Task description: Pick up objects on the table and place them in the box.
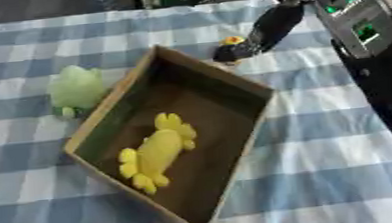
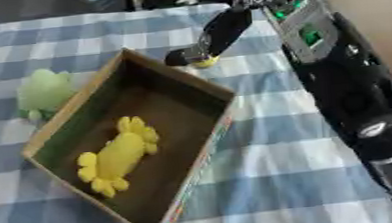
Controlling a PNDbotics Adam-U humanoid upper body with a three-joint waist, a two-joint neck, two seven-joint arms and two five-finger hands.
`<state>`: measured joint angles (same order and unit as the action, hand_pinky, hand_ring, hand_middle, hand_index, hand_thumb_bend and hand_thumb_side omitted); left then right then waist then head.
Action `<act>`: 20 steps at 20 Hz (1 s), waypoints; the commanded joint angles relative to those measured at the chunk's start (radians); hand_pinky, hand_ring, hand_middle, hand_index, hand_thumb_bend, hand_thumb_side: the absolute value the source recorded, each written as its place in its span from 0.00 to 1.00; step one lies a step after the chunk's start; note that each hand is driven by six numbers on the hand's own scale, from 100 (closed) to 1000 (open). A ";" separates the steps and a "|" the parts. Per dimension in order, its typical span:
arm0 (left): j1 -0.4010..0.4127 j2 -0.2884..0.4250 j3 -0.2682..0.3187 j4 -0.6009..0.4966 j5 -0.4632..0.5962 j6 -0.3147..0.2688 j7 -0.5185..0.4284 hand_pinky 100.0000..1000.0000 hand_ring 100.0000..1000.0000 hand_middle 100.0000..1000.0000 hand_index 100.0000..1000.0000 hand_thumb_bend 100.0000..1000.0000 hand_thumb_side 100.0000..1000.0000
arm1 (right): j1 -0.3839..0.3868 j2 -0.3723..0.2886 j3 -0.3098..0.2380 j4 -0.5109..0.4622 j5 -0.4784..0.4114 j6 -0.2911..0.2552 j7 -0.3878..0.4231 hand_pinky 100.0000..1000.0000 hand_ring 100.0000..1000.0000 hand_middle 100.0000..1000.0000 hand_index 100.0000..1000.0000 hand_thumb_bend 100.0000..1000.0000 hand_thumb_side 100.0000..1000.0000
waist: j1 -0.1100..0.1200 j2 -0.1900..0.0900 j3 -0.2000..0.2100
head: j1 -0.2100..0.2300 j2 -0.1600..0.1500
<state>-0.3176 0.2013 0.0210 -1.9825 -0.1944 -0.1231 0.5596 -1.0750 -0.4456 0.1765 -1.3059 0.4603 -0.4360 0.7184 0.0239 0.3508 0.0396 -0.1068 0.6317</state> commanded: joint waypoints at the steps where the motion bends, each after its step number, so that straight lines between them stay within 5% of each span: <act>1: -0.006 0.004 -0.001 -0.018 -0.001 0.002 -0.001 0.41 0.50 0.52 0.77 0.00 0.66 | -0.031 -0.027 -0.026 0.038 0.058 -0.070 0.034 0.83 0.86 0.78 0.89 0.39 0.47 | 0.002 -0.023 0.002 | 0.000 -0.010; 20: -0.009 0.002 -0.004 -0.018 0.000 0.001 -0.005 0.41 0.50 0.52 0.77 0.00 0.66 | -0.063 0.024 -0.065 0.349 0.429 -0.111 -0.155 0.82 0.86 0.78 0.88 0.36 0.41 | 0.003 -0.016 0.013 | -0.008 -0.017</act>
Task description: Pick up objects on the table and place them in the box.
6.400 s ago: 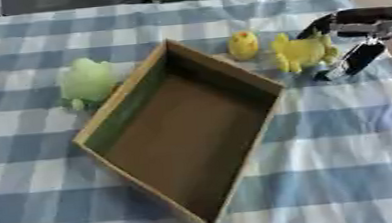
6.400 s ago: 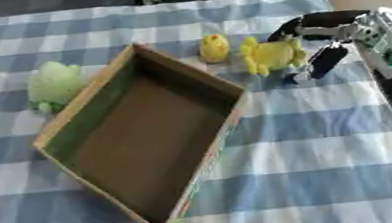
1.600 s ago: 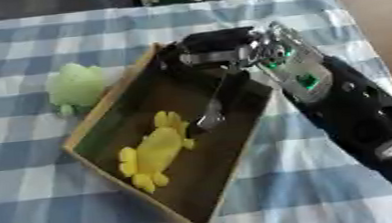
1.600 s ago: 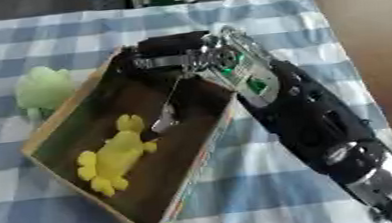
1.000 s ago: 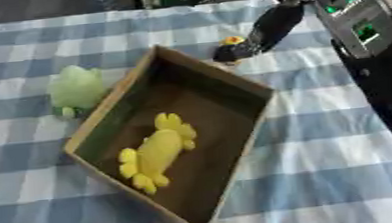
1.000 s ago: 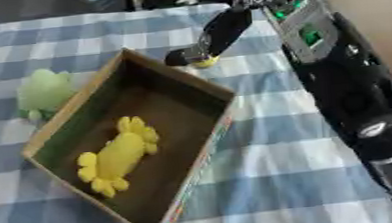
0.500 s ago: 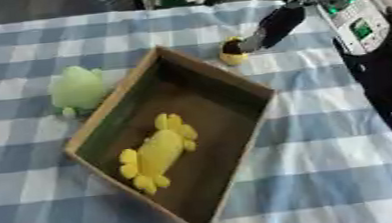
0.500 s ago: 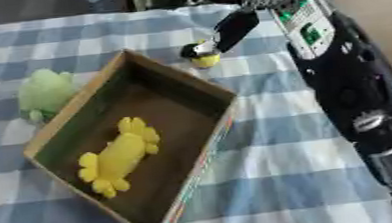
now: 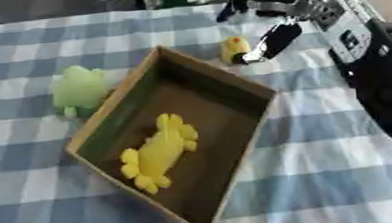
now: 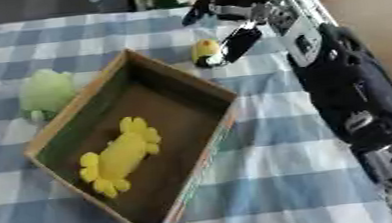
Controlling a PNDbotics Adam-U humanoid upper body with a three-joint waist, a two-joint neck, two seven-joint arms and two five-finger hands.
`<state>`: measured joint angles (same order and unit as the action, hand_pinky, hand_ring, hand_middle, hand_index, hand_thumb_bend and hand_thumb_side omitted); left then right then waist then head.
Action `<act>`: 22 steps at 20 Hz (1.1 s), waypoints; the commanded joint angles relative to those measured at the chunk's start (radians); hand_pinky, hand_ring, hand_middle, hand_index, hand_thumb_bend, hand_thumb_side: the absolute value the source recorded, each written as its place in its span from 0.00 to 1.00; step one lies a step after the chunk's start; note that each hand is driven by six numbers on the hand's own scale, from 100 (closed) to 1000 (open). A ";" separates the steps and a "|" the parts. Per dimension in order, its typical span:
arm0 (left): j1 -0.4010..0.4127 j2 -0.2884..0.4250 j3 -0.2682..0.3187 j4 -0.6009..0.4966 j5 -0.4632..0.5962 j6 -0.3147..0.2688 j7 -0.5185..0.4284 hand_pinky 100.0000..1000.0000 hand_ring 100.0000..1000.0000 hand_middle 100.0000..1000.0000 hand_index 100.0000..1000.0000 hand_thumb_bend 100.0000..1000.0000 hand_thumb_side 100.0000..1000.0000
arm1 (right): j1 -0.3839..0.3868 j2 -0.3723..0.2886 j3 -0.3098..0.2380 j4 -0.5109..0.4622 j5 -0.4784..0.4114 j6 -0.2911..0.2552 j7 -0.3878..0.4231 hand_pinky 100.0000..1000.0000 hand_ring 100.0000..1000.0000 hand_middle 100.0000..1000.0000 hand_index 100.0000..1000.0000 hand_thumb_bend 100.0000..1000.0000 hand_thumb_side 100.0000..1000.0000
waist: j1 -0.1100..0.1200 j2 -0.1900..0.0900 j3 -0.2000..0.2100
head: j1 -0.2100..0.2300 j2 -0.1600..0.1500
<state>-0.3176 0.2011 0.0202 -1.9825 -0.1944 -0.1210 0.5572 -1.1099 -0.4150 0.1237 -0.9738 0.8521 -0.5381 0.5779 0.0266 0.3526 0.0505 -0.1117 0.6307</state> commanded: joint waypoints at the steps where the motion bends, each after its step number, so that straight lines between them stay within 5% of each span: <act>1: -0.009 0.002 -0.003 -0.018 0.000 -0.001 -0.002 0.41 0.50 0.52 0.77 0.00 0.66 | -0.028 -0.003 -0.014 0.027 0.051 -0.009 -0.023 0.82 0.86 0.78 0.88 0.36 0.41 | 0.001 -0.017 0.003 | -0.004 -0.016; 11: -0.013 -0.002 -0.007 -0.018 0.002 -0.002 -0.007 0.41 0.50 0.52 0.77 0.00 0.66 | -0.031 0.025 -0.040 0.103 0.185 0.027 -0.137 0.81 0.84 0.76 0.88 0.33 0.42 | 0.006 -0.008 0.009 | -0.007 -0.024; 22: -0.014 -0.003 -0.010 -0.018 0.002 -0.001 -0.016 0.41 0.50 0.52 0.77 0.00 0.66 | -0.032 0.028 -0.054 0.120 0.201 0.076 -0.204 0.80 0.82 0.72 0.86 0.18 0.46 | 0.008 -0.004 0.010 | -0.009 -0.032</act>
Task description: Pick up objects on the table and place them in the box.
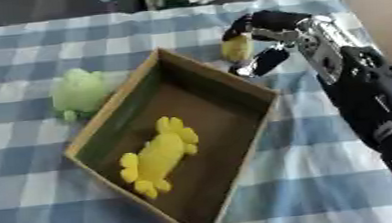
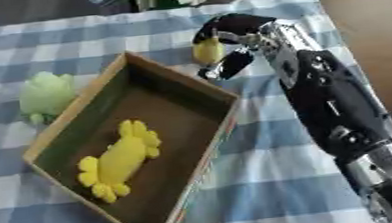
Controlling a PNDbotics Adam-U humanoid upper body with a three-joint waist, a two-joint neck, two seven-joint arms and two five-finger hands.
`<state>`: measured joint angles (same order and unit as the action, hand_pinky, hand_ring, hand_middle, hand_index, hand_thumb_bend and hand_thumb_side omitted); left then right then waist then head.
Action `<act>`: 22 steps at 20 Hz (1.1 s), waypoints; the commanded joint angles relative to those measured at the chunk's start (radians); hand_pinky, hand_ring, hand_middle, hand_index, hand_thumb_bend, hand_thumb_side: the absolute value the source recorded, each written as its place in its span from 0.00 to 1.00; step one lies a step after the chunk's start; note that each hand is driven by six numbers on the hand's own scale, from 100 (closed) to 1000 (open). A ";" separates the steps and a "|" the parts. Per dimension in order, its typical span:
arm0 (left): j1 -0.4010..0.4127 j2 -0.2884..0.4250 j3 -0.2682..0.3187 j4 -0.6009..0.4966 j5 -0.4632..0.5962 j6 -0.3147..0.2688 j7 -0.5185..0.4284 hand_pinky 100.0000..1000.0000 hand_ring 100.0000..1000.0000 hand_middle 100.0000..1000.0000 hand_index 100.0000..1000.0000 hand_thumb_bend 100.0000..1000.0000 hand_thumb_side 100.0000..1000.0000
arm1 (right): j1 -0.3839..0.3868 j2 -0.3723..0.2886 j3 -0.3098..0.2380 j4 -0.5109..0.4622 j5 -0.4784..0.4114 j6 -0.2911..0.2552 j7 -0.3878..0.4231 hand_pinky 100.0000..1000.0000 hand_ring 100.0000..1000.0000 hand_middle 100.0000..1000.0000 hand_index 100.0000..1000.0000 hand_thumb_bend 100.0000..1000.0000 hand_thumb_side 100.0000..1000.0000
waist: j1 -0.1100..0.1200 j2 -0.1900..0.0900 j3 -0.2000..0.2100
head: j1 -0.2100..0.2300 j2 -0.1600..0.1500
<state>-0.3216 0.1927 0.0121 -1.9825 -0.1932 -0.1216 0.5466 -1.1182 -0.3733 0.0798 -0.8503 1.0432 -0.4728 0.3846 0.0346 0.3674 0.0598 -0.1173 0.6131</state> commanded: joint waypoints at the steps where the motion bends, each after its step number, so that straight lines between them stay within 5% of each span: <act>1: -0.010 0.005 -0.002 -0.018 0.001 0.000 -0.005 0.41 0.50 0.52 0.77 0.00 0.66 | -0.024 -0.014 -0.011 -0.002 0.011 0.015 -0.014 0.79 0.82 0.72 0.85 0.13 0.45 | 0.000 -0.018 0.001 | -0.004 -0.015; 6: -0.010 0.004 -0.002 -0.018 0.001 0.000 -0.007 0.41 0.50 0.52 0.77 0.00 0.66 | -0.025 -0.014 -0.014 0.004 0.007 0.028 -0.016 0.79 0.81 0.70 0.84 0.00 0.39 | 0.000 -0.015 0.001 | -0.004 -0.017; 13: -0.012 0.003 -0.003 -0.018 0.002 -0.001 -0.009 0.41 0.50 0.52 0.77 0.00 0.66 | -0.027 -0.011 -0.011 0.004 -0.007 0.028 0.008 0.76 0.77 0.64 0.81 0.00 0.00 | -0.001 -0.012 0.003 | -0.006 -0.018; 18: -0.012 0.003 -0.004 -0.018 0.003 -0.001 -0.009 0.41 0.50 0.52 0.77 0.00 0.66 | -0.031 -0.009 -0.011 0.000 0.003 0.027 0.023 0.74 0.75 0.57 0.76 0.00 0.00 | -0.002 -0.014 0.004 | -0.009 -0.020; 22: -0.011 0.002 -0.005 -0.018 0.003 0.000 -0.011 0.41 0.50 0.52 0.77 0.00 0.66 | -0.032 -0.006 -0.016 -0.010 0.030 0.060 -0.055 0.71 0.72 0.47 0.69 0.00 0.00 | -0.004 -0.014 0.004 | -0.011 -0.024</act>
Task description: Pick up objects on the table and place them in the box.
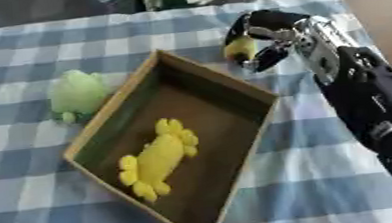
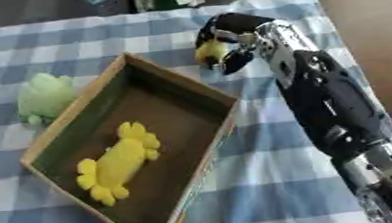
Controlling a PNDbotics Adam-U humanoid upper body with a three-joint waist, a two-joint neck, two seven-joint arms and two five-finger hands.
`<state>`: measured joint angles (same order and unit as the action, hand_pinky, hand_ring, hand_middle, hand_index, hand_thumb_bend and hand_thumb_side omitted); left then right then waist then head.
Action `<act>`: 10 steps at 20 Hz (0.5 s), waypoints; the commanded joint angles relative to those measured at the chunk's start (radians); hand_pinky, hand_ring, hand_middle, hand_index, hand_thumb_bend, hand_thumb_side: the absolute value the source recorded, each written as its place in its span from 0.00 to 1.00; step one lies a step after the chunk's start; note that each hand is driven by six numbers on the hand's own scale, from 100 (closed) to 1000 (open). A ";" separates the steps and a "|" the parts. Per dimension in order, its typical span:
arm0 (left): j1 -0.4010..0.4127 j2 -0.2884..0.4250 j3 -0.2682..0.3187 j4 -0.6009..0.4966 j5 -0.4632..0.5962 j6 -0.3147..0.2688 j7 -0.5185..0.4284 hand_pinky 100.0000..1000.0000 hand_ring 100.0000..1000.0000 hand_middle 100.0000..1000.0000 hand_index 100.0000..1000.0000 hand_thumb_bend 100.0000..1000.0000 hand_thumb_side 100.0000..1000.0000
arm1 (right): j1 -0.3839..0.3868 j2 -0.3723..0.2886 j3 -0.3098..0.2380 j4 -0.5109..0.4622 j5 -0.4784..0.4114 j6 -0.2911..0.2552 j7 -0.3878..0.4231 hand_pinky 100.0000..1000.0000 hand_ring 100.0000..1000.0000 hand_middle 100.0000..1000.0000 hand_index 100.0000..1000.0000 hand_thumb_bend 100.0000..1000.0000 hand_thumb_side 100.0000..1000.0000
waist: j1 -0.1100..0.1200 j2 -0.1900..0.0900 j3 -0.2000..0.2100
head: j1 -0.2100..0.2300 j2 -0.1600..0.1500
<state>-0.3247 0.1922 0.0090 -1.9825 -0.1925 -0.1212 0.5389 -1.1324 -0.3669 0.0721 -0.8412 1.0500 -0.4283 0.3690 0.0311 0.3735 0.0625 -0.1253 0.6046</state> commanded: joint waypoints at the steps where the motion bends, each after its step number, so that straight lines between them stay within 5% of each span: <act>1: -0.008 0.003 -0.001 -0.018 0.003 -0.001 -0.004 0.41 0.50 0.52 0.77 0.00 0.66 | -0.018 -0.012 -0.008 -0.020 0.024 0.021 -0.060 0.70 0.70 0.43 0.64 0.00 0.00 | 0.000 -0.021 0.001 | -0.003 -0.015; 10: -0.008 0.003 -0.002 -0.018 0.002 -0.001 -0.007 0.41 0.51 0.52 0.77 0.00 0.66 | -0.017 -0.014 0.014 -0.044 0.051 0.022 -0.193 0.66 0.66 0.37 0.51 0.00 0.00 | 0.000 -0.022 -0.001 | -0.003 -0.016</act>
<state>-0.3247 0.1849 0.0086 -1.9825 -0.1905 -0.1219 0.5363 -1.1291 -0.3638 0.0860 -0.8557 1.0918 -0.4047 0.1929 0.0311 0.3735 0.0620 -0.1260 0.6038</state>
